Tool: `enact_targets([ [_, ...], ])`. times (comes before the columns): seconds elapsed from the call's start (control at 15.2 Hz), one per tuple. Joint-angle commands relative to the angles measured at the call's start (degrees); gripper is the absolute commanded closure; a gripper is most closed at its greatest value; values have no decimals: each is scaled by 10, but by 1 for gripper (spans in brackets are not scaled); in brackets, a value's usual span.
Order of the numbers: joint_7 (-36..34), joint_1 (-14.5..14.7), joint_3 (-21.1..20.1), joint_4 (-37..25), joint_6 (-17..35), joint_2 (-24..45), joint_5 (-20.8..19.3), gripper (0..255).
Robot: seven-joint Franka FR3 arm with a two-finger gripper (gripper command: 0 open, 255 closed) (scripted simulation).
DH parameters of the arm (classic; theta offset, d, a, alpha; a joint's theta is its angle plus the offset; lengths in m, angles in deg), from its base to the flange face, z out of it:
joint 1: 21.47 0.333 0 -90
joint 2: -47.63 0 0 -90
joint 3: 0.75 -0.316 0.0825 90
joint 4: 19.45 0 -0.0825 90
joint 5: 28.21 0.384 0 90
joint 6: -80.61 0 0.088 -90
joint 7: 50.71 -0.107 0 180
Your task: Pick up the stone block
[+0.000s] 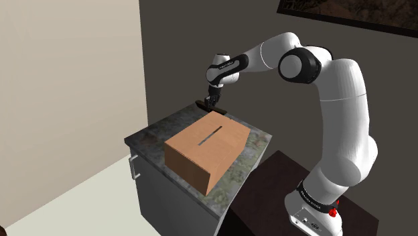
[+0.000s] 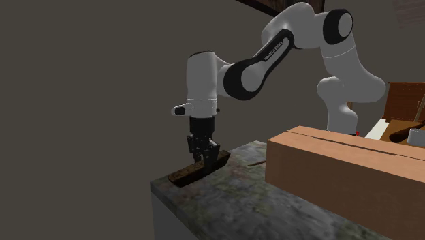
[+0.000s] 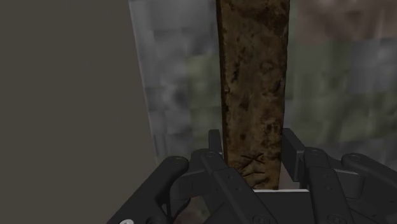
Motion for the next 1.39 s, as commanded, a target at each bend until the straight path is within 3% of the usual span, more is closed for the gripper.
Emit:
enact_targets([
  [0.0, 0, 0, 0, 0, 0, 0, 0, 255],
  [1.32, -6, 2, 4, -29, -87, -58, -6, 255],
])
